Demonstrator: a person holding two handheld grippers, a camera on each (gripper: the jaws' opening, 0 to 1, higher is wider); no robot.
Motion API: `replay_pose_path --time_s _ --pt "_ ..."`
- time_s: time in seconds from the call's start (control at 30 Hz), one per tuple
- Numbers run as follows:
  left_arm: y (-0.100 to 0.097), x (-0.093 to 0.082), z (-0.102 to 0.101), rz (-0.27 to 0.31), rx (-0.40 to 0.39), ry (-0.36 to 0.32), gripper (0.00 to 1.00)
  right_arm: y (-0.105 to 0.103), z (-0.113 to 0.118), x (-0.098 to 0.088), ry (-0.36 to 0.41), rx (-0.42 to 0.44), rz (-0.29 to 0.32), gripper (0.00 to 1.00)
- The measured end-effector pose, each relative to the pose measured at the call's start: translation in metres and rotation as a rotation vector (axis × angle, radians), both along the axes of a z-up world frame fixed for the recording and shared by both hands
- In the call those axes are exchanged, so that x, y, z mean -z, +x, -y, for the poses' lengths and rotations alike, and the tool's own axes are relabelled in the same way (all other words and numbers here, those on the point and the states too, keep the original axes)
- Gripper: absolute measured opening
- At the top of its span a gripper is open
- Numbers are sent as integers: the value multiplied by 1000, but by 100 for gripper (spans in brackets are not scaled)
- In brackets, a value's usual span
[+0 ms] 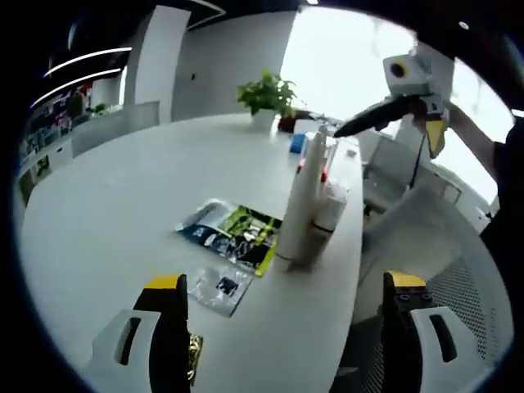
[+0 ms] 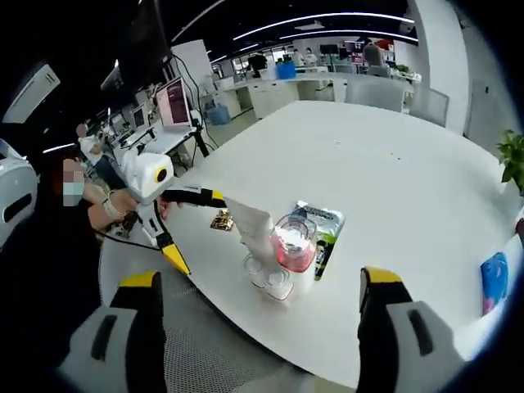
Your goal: Arrange the skincare products in the storage area until every visible bottle or jar stands upright without overlapping.
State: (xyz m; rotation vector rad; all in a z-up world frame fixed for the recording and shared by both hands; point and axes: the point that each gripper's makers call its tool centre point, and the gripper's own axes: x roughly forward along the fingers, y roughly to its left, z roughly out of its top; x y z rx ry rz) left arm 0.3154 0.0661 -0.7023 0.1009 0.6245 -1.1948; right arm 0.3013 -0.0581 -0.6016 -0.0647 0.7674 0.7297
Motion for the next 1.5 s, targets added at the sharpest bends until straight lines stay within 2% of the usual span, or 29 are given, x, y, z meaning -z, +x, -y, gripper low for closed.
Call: replay_pose_path --time_s 0.1,0.17,0.33,0.43,0.5,0.6,0.73,0.8,0.87,0.9,0.93,1.07,1.13,1.3,1.4,1.47,1.5 --pt "-1 11 8 -42 19 -19 95 10 2 -13 5 -2 -2 100" --pt "-1 17 12 -58 26 -20 93 19 0 -23 39 1 -8 100" --pt "-1 37 19 -90 48 -1 91 54 4 -39 73 39 10 100" --pt "0 42 21 -101 54 6 90 75 10 -38 71 60 15 100" --pt "0 44 24 -104 58 2 85 88 12 -36 83 70 15 99" --pt "3 45 26 -103 55 1 83 110 19 -26 87 89 13 89" --pt "8 51 26 -104 45 6 80 128 25 5 87 120 -50 78" --pt "9 54 26 -117 31 7 81 130 28 27 52 97 -89 69" --pt "9 54 27 -122 29 1 81 136 30 50 30 107 -99 63" --pt "9 54 28 -122 31 -1 80 137 30 59 19 94 -108 60" --pt "9 54 28 -125 35 1 80 132 28 75 3 62 -157 56" --pt "15 55 27 -125 16 3 80 136 27 119 -38 67 -228 41" --pt "19 57 22 -119 0 19 82 137 24 134 -46 63 -262 34" --pt "25 60 13 -101 -10 46 80 139 19 159 -73 49 -328 25" --pt "29 60 11 -102 -21 42 80 142 23 172 -150 21 -322 24" --pt "28 62 12 -117 -16 44 79 143 22 177 -162 11 -329 22" --pt "30 60 13 -92 -15 45 79 148 22 176 -159 11 -330 21"
